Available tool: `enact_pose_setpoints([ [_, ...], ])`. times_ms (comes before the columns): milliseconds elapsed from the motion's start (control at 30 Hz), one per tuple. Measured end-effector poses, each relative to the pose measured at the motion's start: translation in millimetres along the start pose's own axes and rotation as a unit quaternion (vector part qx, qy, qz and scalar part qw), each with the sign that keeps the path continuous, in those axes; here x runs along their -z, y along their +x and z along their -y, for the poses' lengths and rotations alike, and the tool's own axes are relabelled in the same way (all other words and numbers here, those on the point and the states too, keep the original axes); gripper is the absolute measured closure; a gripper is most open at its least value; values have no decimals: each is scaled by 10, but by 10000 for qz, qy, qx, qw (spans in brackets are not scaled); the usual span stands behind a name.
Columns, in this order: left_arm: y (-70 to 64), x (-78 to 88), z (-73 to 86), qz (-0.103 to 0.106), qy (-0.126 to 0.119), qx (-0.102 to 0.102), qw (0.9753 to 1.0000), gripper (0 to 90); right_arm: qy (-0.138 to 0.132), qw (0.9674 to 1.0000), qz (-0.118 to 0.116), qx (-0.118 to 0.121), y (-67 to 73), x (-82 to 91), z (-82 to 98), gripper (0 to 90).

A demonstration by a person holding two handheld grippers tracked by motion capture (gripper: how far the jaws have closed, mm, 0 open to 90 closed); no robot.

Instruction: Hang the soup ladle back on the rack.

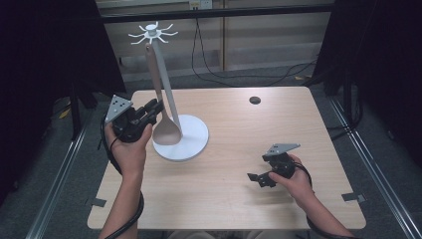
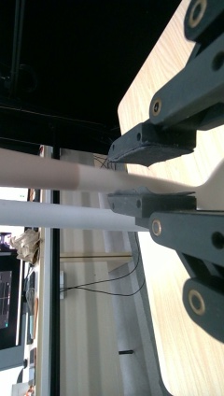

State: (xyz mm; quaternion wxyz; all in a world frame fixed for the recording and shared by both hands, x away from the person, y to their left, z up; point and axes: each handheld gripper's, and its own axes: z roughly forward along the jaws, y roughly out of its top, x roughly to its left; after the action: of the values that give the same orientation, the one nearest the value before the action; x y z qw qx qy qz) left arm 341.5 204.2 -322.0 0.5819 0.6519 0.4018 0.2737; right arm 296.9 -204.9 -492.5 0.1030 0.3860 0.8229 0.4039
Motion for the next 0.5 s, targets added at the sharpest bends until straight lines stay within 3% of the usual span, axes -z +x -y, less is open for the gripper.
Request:
enact_pose_setpoints([
  [233,-2,-12,2,30,60,-28,10000,737,21,10000,13,18,-1,-8,-1,50],
  [400,-1,-16,70,47,218,-99,9997,671,22,10000,3,18,-7,-9,1,50],
  [433,2,-14,88,72,279,-112,9995,644,23,10000,7,10,-8,-9,1,50],
  [500,-4,-6,152,20,395,-93,9992,479,19,10000,-1,17,-10,-8,0,51],
])
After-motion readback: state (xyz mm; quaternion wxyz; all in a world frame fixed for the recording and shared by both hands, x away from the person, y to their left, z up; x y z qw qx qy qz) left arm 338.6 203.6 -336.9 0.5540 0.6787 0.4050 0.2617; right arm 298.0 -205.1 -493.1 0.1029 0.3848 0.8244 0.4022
